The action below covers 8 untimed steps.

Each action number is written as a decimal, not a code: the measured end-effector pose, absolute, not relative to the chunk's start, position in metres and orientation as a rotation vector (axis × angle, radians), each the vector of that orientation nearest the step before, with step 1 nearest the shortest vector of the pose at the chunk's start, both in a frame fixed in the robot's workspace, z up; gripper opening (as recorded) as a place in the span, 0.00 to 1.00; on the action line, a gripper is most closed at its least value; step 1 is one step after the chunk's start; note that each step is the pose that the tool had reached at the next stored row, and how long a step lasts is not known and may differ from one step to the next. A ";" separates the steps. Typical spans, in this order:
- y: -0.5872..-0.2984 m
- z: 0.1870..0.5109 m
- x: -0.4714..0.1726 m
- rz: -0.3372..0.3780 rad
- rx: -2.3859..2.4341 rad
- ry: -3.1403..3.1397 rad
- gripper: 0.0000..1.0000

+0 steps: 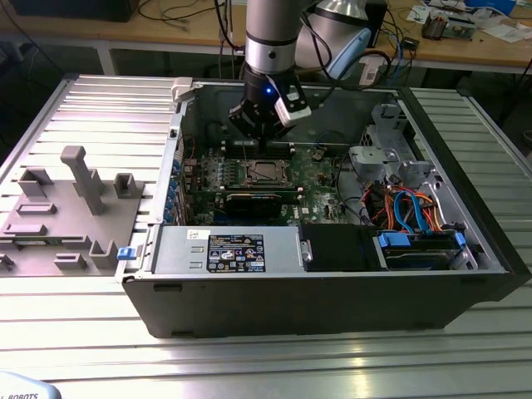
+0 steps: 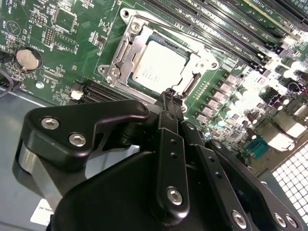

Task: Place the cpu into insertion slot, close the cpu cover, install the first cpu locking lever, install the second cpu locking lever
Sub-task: 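Install the first cpu locking lever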

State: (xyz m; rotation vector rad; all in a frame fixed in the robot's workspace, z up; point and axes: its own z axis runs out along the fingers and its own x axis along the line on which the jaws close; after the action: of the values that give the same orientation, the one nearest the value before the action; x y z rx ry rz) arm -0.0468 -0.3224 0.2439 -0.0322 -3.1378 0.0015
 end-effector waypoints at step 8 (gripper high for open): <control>-0.319 0.244 -0.047 0.002 -0.032 -3.138 0.11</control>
State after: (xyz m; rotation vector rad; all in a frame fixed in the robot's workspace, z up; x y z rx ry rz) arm -0.0470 -0.3191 0.2439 -0.0321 -3.1378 0.0015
